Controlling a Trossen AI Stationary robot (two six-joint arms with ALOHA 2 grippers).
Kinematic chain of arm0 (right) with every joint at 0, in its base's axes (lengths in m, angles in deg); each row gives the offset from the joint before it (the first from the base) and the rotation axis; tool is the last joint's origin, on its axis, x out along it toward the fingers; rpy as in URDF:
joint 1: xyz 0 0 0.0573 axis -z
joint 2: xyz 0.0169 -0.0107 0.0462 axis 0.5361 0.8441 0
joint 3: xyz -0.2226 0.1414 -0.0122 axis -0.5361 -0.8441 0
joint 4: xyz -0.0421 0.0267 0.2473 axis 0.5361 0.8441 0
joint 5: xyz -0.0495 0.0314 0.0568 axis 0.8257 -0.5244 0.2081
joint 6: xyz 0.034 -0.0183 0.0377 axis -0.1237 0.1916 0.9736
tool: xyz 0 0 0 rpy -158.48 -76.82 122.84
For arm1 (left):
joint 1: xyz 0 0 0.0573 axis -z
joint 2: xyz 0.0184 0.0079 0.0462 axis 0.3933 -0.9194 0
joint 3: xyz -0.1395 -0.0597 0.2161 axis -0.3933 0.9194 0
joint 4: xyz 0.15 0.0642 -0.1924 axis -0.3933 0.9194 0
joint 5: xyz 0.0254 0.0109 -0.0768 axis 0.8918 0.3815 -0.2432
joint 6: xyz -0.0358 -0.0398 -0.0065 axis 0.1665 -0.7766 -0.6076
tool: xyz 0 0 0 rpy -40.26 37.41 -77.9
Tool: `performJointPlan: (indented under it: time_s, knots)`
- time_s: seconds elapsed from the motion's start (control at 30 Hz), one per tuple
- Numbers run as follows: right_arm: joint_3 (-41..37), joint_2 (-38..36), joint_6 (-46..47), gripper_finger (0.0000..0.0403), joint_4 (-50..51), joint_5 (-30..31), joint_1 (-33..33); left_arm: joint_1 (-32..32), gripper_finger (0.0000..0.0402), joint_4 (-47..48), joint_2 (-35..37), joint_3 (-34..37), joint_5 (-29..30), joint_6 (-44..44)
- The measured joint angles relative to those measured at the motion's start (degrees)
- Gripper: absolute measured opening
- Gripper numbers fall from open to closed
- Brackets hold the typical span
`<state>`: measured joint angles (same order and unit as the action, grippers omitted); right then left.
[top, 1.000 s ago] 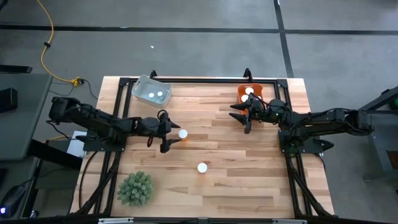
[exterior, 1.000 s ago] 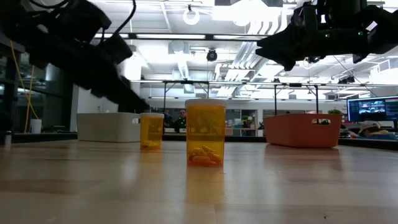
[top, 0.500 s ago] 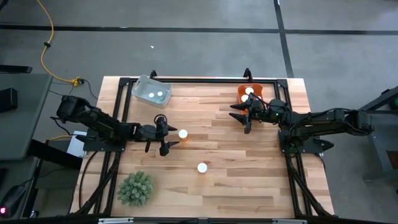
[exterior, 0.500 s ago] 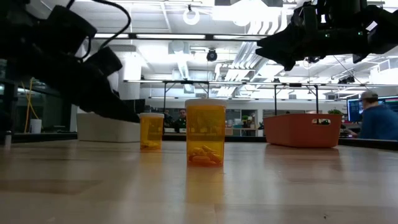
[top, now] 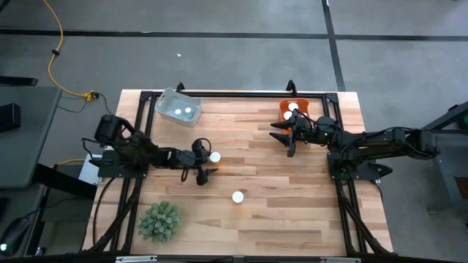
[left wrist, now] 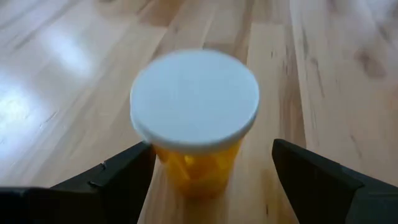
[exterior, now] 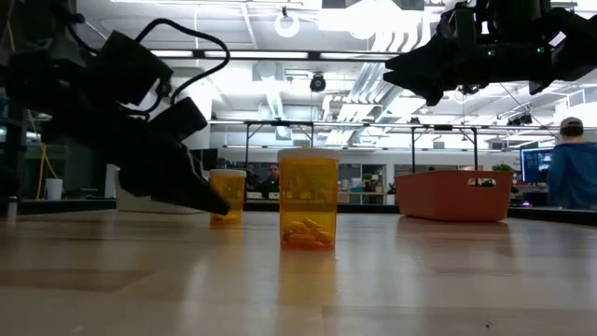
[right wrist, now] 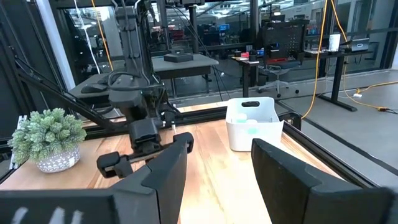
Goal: Pick and place medicine bottles into bin by pill shape (circle, oval)
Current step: Put the top orange capsule bottle into the orange bin
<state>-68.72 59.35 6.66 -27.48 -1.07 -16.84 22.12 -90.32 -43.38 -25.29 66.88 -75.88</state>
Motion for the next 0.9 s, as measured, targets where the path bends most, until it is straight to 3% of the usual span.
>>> performJointPlan:
  time_s: [0.27, 0.63, 0.9]
  knots:
    - [0.0, 0.0, 0.0, 0.0172, 0.0, 0.0, 0.0, -1.2, 0.0301, -0.6, -0.7, -0.2, 0.2, -1.2]
    - [0.0, 0.0, 0.0, 0.0172, 0.0, 0.0, 0.0, -1.2, 0.0215, -0.6, -0.7, -0.2, 0.1, -1.6]
    - [0.0, 0.0, 0.0, 0.0172, 0.0, 0.0, 0.0, -1.2, 0.0177, -0.6, -0.7, -0.2, 0.1, -1.6]
